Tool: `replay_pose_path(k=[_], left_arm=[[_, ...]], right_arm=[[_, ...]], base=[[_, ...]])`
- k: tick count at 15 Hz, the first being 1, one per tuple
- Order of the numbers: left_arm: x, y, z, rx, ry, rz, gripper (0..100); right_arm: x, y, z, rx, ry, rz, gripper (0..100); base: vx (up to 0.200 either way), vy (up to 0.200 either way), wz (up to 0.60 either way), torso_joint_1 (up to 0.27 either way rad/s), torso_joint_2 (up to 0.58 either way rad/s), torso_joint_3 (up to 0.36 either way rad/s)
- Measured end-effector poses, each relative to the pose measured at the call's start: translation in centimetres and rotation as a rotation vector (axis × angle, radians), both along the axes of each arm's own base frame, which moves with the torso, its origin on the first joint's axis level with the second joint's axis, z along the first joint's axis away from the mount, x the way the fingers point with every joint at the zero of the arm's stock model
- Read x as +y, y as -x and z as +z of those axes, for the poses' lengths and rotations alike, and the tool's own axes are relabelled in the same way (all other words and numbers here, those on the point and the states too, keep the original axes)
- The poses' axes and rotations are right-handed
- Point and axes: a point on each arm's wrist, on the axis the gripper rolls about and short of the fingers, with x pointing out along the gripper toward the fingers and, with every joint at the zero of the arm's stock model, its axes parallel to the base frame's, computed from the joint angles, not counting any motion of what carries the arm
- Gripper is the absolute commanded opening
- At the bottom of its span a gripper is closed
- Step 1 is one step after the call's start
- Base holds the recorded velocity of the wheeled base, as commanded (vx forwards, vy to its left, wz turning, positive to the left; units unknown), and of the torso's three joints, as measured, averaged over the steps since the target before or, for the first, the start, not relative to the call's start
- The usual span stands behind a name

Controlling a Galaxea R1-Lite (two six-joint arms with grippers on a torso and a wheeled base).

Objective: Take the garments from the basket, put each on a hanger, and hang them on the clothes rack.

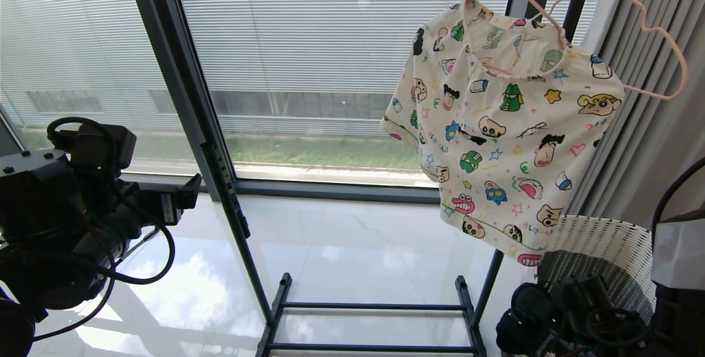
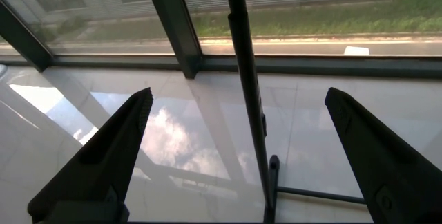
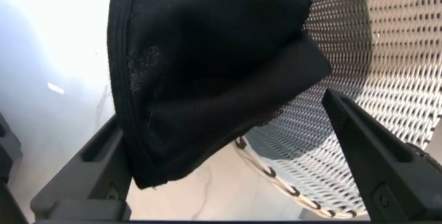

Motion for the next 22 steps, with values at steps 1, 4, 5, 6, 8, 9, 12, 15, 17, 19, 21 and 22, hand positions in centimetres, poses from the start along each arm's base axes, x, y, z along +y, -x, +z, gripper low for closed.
replay_pose_path(k=[1, 4, 5, 6, 8, 9, 12, 15, 17, 19, 21, 22], left_arm=[[0.0, 0.0, 0.0, -0.001, 0.0, 0.001, 100], [0.0, 0.0, 0.1, -0.003, 0.002, 0.0, 100], [0.0, 0.1, 0.1, -0.004, 0.001, -0.002, 100], [0.0, 0.1, 0.1, -0.004, 0.002, -0.004, 100], [-0.1, 0.2, 0.0, -0.001, 0.001, -0.006, 100], [-0.1, 0.4, -0.2, 0.005, 0.0, -0.007, 100], [-0.4, 0.8, -0.4, 0.012, -0.001, -0.025, 100], [-1.5, 1.1, -0.3, 0.008, -0.002, -0.073, 100], [-2.3, 1.4, -0.3, 0.009, -0.003, -0.112, 100], [-2.9, 1.6, -0.3, 0.008, -0.003, -0.14, 100], [-3.5, 1.9, -0.3, 0.006, -0.002, -0.167, 100], [-3.7, 2.0, -0.2, 0.003, -0.001, -0.18, 100]], right_arm=[[0.0, -0.1, 0.0, -0.011, -0.003, 0.0, 0], [0.0, -0.1, 0.1, -0.022, 0.008, -0.011, 0], [0.1, -0.1, 0.4, -0.033, 0.0, -0.003, 0], [0.2, -0.1, 1.0, -0.053, -0.014, 0.01, 0], [0.6, -0.2, 2.4, -0.096, -0.035, 0.036, 0], [0.7, -0.2, 3.2, -0.104, -0.039, 0.044, 0], [1.0, -0.4, 6.2, -0.035, -0.041, 0.074, 0], [1.9, -0.8, 11.9, -0.029, -0.079, 0.126, 0], [2.8, -0.3, 16.1, -0.057, -0.101, 0.175, 0], [3.7, 0.3, 20.0, -0.117, -0.133, 0.224, 0], [4.5, 1.0, 23.1, -0.17, -0.163, 0.267, 0], [4.8, 1.3, 24.0, -0.186, -0.173, 0.282, 0]], base=[[0.0, 0.0, 0.0, 0.0, 0.0, 0.0], [0.0, 0.0, 0.0, 0.0, 0.0, 0.0], [0.0, 0.0, 0.0, 0.0, 0.0, 0.0], [0.0, 0.0, 0.0, 0.0, 0.0, 0.0], [0.0, 0.0, 0.0, 0.0, 0.0, 0.0], [0.0, 0.0, 0.0, 0.0, 0.0, 0.0], [0.0, 0.0, 0.0, 0.0, 0.0, 0.0], [0.0, 0.0, 0.0, 0.0, 0.0, 0.0], [0.0, 0.0, 0.0, 0.0, 0.0, 0.0], [-0.2, 0.0, 0.0, 0.002, 0.01, 0.002], [-0.2, 0.0, 0.0, 0.01, 0.01, -0.002], [-0.2, 0.0, 0.0, -0.007, 0.0, 0.007]])
